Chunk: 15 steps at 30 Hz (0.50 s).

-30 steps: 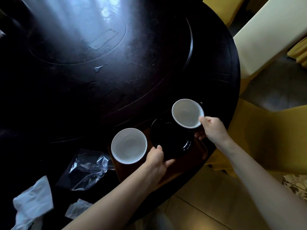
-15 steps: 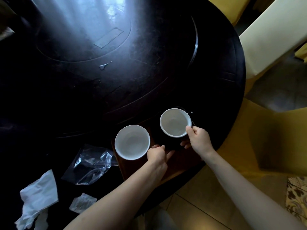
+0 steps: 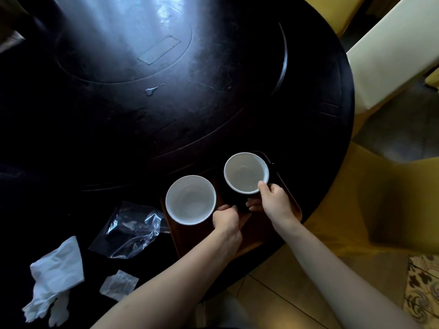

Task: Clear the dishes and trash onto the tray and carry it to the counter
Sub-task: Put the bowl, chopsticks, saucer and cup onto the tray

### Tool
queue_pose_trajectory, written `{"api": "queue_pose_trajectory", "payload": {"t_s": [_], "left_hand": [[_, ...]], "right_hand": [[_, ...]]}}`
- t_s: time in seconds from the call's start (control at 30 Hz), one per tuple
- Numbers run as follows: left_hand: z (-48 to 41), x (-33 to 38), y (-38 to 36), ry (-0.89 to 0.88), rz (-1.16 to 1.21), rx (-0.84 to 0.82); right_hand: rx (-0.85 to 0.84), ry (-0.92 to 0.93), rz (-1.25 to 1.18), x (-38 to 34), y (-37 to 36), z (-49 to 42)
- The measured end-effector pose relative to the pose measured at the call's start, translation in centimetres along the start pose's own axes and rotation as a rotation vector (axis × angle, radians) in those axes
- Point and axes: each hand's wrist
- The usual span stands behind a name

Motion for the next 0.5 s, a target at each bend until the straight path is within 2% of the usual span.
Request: {"api": "queue_pose_trajectory", "payload": {"t_s": [0.27, 0.5], "left_hand": [[0.1, 0.1, 0.3, -0.001, 0.033, 0.004], [0.8, 0.1, 1.1, 0.000, -0.144, -0.012]], "right_hand": [[0.022, -0.062, -0.040, 0.0, -0.4, -0.1], [0.017, 0.030, 0.072, 0.4, -0.1, 0.3]]}}
Point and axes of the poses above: each hand's wrist, its own z-axis away from the middle knuckle, its own y-axis out of the back of the hand, x = y × z, and after that the axes turned 10 degrees about y, right-handed
